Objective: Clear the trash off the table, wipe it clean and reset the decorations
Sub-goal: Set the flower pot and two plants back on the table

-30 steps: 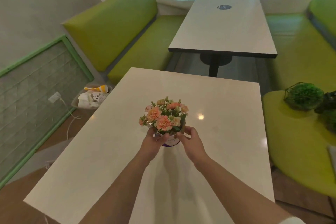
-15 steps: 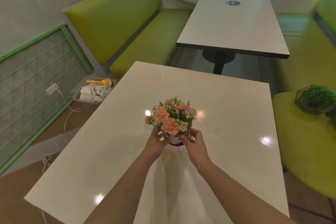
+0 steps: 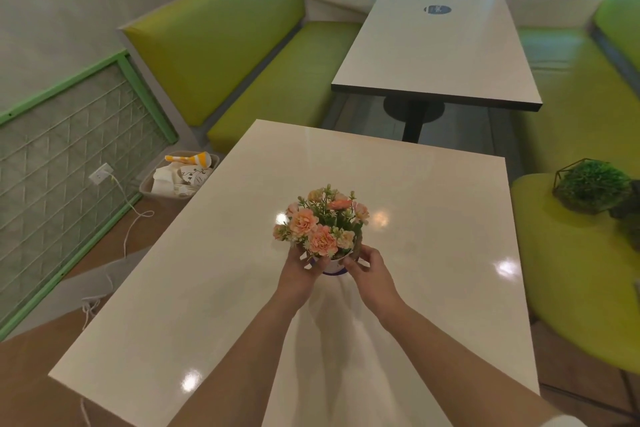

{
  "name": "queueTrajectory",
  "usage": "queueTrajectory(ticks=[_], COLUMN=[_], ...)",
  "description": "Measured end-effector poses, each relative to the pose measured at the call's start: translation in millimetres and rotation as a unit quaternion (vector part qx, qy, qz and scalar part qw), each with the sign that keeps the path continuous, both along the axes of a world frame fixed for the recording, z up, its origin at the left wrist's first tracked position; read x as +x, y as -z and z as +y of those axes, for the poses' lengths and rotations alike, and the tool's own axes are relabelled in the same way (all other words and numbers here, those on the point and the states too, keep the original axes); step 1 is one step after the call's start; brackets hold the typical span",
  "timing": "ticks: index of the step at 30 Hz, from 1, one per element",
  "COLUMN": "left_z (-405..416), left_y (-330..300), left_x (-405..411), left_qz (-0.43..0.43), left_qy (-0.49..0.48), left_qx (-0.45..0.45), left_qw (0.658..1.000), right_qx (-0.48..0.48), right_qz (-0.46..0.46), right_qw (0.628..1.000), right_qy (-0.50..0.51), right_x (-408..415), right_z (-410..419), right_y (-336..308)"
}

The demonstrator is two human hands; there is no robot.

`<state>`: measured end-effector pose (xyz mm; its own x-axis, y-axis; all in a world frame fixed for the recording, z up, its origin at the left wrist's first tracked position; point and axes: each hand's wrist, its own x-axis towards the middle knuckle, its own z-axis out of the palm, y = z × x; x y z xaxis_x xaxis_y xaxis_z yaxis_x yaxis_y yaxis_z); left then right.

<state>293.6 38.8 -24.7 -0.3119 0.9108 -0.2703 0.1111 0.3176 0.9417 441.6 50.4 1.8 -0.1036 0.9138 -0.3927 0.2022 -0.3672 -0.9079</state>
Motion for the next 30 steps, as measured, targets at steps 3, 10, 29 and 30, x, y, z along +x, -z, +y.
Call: queueTrajectory(ticks=[3,10,29,30], left_z=[-5,-22,40,47], left_y=[-3,-4,-45,-44], left_x=[8,62,391,408], left_qz=[0.008,0.013,0.074,0.082], left_qy=[-0.034,-0.137,0.216,0.225], left_qx=[-0.007,-0.136,-0.074,-0.073], left_qw=[0.999,0.981,0.971,0.968], right_qx=[-0.011,-0.016,-0.006,-0.007], right_qz=[-0.018,-0.041,-0.111,-0.115], right_qw=[1.0,0.998,0.954,0.951], right_qy=[-0.02,0.047,0.277,0.288], right_x=[13,87,418,432], right_z=[-3,-14,12,15], right_y=[0,-7,-28,-28])
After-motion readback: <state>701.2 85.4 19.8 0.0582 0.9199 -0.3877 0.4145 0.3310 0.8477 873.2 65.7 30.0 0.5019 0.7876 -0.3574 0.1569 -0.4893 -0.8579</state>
